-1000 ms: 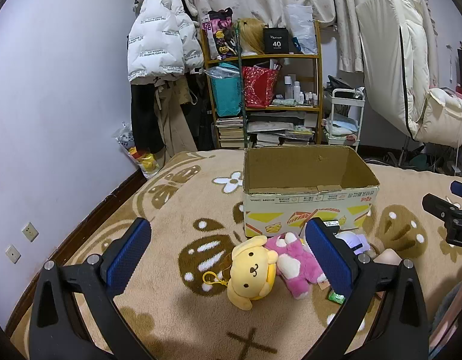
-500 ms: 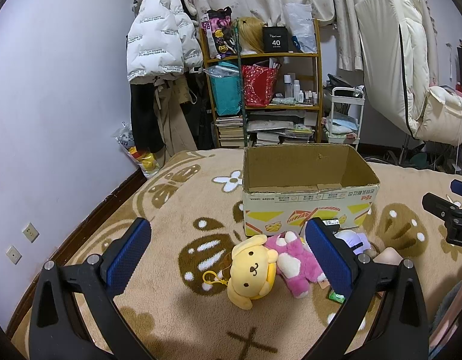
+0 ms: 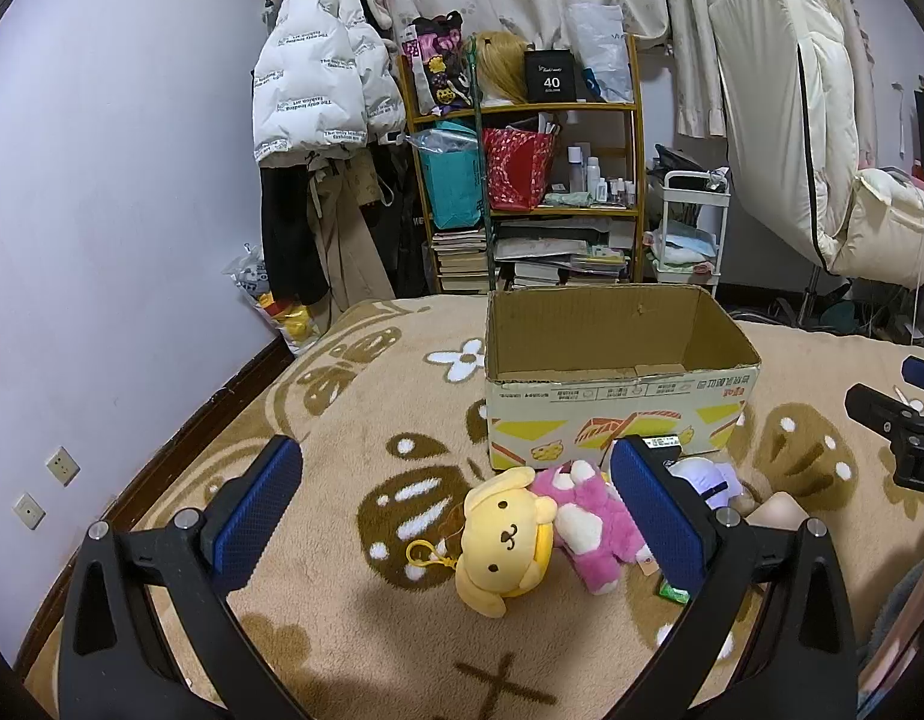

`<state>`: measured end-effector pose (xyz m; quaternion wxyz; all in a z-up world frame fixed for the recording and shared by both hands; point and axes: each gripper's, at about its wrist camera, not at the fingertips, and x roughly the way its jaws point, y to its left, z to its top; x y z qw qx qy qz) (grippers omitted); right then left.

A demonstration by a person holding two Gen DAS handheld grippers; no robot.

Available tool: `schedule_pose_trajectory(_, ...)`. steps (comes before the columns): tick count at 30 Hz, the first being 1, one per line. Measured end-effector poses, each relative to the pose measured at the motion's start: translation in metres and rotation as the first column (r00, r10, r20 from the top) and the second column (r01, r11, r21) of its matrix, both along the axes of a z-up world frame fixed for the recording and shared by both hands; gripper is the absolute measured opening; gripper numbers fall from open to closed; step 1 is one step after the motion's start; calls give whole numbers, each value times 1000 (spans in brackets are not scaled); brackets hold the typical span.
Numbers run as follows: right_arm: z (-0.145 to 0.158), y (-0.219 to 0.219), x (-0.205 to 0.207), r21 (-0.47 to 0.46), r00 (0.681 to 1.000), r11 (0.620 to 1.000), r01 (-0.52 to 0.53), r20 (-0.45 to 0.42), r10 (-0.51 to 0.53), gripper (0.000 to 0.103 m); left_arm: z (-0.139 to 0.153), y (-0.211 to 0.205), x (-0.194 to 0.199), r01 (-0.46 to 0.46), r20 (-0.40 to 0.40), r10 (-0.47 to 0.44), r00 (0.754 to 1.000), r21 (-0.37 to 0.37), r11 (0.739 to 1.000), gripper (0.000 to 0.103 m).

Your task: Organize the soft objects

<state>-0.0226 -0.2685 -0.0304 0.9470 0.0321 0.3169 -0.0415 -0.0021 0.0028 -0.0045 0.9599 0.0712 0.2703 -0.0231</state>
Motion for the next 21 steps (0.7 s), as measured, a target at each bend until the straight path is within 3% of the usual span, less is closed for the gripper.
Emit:
schedule_pose_trajectory(12, -4, 10, -1, -6, 1000, 1000, -2, -1, 2, 103, -8, 2, 0, -14, -11, 14, 1000, 13, 1000, 102)
schedule_pose_trajectory(21, -9, 8, 5, 48, 999, 999, -24, -44, 26, 103, -15, 10, 18, -30, -102, 30, 994, -4, 1000, 102)
